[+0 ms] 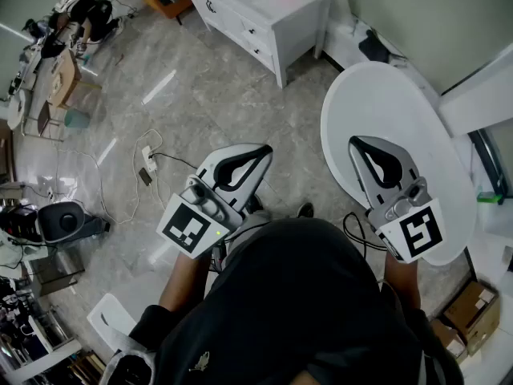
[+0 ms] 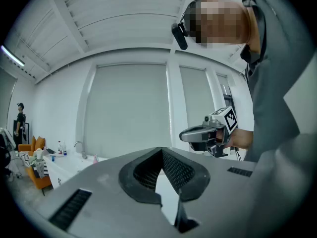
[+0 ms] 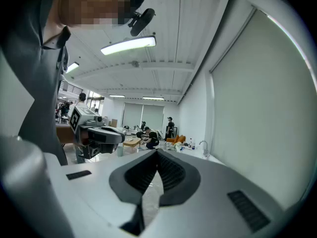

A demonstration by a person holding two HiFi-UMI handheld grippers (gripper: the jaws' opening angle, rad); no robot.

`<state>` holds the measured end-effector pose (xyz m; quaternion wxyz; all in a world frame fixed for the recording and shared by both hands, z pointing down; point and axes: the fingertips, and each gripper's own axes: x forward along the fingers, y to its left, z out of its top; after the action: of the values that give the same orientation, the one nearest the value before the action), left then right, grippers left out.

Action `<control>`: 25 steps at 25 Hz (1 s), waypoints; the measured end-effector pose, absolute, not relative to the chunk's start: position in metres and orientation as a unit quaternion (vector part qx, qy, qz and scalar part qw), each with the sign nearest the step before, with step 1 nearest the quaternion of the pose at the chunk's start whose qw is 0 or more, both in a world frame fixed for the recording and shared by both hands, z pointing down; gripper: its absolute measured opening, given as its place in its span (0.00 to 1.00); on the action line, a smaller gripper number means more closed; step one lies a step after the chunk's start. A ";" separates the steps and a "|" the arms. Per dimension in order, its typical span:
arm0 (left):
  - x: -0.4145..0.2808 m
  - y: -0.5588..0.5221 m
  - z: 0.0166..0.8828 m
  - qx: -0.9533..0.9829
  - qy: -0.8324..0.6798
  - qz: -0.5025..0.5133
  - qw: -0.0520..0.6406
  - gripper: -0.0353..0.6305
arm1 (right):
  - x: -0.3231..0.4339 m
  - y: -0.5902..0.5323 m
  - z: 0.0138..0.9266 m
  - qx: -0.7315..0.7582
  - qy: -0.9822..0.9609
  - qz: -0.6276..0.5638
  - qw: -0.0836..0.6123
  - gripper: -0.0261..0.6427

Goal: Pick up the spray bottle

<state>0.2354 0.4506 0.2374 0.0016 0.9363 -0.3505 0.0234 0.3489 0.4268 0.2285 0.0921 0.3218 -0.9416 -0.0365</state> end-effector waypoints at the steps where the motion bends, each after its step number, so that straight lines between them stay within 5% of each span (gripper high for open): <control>1: 0.241 0.453 0.236 0.936 -0.350 0.025 -0.001 0.06 | 0.353 0.429 0.227 0.323 -0.942 -0.038 0.087 0.05; 13: 0.254 0.465 0.235 0.940 -0.340 0.035 -0.003 0.06 | 0.359 0.439 0.223 0.329 -0.941 -0.037 0.067 0.05; 25: 0.177 0.453 0.234 0.945 -0.326 0.012 0.010 0.06 | 0.293 0.429 0.214 0.355 -0.931 -0.036 0.081 0.05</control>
<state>0.1770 0.4530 0.2341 0.0102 0.9451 -0.3265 0.0122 0.2925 0.4288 0.2137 0.0812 0.3546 -0.9308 -0.0356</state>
